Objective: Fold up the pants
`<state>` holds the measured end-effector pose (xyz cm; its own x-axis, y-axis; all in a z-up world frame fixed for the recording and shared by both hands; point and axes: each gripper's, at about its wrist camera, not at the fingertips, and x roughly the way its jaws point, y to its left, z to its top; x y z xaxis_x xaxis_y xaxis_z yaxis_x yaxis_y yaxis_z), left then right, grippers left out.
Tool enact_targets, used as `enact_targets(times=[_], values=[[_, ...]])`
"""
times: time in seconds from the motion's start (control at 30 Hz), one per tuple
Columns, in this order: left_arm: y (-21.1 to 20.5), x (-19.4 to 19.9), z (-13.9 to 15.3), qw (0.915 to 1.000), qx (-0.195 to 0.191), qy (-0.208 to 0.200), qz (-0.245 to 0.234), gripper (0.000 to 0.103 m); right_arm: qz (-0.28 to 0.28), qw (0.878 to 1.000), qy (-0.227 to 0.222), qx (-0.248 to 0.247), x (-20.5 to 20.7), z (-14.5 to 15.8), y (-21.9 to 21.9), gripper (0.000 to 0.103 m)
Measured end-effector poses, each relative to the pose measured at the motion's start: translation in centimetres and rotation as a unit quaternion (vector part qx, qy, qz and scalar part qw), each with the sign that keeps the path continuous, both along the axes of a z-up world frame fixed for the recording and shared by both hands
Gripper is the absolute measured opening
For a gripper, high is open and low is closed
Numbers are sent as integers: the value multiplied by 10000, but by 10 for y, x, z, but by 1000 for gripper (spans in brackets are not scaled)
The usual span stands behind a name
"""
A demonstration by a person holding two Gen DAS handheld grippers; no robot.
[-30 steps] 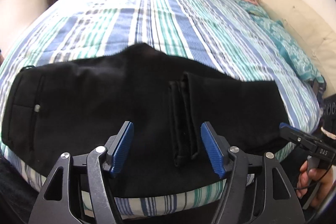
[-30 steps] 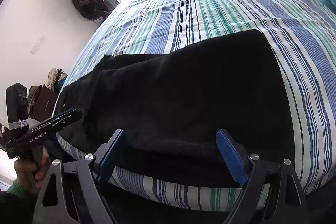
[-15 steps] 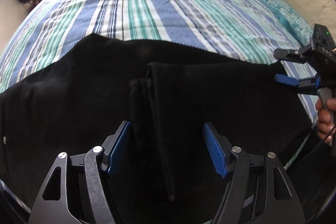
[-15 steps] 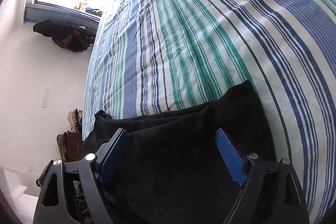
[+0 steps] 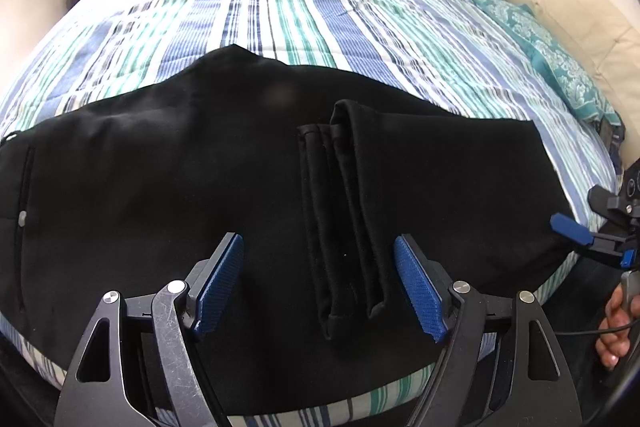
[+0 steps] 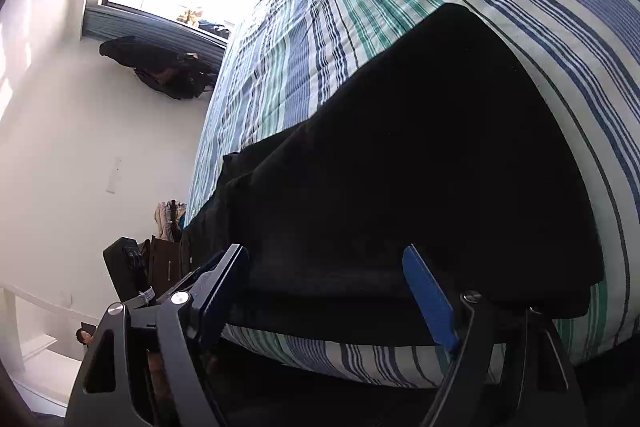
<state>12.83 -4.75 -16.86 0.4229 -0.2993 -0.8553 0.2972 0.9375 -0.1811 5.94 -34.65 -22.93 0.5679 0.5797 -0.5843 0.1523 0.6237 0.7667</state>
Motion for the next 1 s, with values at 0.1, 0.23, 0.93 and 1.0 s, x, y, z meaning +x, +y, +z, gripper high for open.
enact_targets(times=[0.1,0.23,0.93,1.0], values=[[22,-3,12,9993,-121,-162,302,85,-47,9929,-925,-740,-12,43,6,85],[51,5,10,9957,62,-179,908,88,-179,9809,-938,-1692,-16,48,14,88],[58,11,-22,9896,941,-23,1090,94,45,9781,-825,-1913,-5,38,24,88],[56,11,-24,9892,1017,-26,1059,95,119,9764,-829,-1993,-5,38,28,88]])
